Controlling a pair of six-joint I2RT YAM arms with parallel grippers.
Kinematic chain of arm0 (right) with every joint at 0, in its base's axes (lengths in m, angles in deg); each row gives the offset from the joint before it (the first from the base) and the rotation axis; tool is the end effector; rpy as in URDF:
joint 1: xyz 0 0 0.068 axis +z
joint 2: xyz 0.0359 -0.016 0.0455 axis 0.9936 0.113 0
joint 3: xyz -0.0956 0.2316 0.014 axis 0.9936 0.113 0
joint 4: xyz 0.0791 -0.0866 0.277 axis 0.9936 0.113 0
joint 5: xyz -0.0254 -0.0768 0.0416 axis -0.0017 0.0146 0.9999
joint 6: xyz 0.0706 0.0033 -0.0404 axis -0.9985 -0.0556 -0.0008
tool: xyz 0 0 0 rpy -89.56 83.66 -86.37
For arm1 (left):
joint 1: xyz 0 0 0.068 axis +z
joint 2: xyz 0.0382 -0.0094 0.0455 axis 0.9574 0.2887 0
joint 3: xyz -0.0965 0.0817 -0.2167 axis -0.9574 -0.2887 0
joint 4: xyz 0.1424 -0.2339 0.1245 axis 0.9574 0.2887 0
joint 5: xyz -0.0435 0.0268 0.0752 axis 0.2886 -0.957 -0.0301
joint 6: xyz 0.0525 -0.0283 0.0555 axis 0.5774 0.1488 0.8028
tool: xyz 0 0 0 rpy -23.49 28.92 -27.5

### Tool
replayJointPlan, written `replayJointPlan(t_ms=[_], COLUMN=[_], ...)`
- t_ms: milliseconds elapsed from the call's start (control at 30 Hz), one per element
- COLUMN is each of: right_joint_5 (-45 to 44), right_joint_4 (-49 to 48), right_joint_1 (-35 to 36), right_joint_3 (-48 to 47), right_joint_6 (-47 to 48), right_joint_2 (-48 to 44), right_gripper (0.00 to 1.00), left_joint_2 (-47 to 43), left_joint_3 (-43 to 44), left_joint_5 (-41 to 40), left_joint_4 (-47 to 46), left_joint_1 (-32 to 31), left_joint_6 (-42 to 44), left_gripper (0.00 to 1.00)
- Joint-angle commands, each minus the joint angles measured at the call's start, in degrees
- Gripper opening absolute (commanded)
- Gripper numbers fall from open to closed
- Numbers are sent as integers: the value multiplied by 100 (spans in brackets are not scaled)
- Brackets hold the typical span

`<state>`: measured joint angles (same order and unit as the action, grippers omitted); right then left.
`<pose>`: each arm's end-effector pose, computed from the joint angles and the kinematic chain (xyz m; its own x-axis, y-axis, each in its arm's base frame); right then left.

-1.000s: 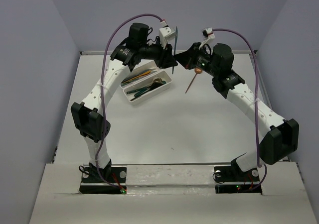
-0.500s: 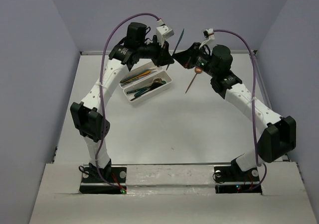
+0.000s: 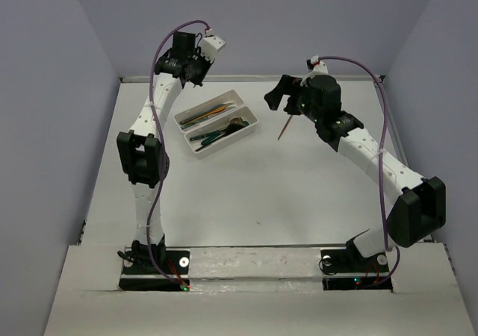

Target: Sort the eating utensils into containers

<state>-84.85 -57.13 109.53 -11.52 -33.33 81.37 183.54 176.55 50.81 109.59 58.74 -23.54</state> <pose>0.3872 0.1914 0.3303 -0.3815 0.3330 -0.8623 -0.3265 0.8242 0.4628 0.5213 -0.1526 0.3469 -0.1959 0.5167 -0.8334 0.6139 0.7274 0.3067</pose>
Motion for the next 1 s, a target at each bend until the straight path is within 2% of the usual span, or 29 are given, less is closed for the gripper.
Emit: replayJointPlan(t_ms=[0,33,100,133,233,300,367,467,633,800,967], right_joint_5=[-1099,-1099,-1125,-1186,-1178,-1029,-722,-615,-878,-1011,-1011], right_joint_4=[1240,1382,1707,1744,1762,1866,2016,2489,2887,2975,2975], right_joint_1=[43,43,43,43,-17,-149,-430,-737,-800,-800,-800], right_joint_3=[-411,-516,-701,-632,-447,-385,-455,-841,-1711,-1783,-1669], right_joint_6=[313,331,331,323,235,-2,-378,-678,-548,-416,-407], right_joint_2=[89,177,371,423,485,669,880,1416,2102,2173,2085], right_gripper=[100,100,100,100,100,100,100,97,92,92,92], left_joint_2=[752,1172,1822,2044,2930,2864,3118,3128,3049,2943,2320], left_joint_3=[874,1442,2138,2916,4491,4094,4557,4516,4559,4559,4437], left_joint_5=[-1362,-1597,-1574,-1530,-1450,-1503,-1179,-1160,-1178,-1081,-818], left_joint_4=[357,480,1059,1287,2219,2273,2676,2740,2844,3065,3074], left_joint_1=[6,24,42,42,16,-37,-37,-46,-64,-64,-125], left_joint_6=[1153,1224,1443,1505,1716,1883,1945,1980,1971,1875,1770], left_gripper=[0,0,0,0,0,0,0,0,0,0,0])
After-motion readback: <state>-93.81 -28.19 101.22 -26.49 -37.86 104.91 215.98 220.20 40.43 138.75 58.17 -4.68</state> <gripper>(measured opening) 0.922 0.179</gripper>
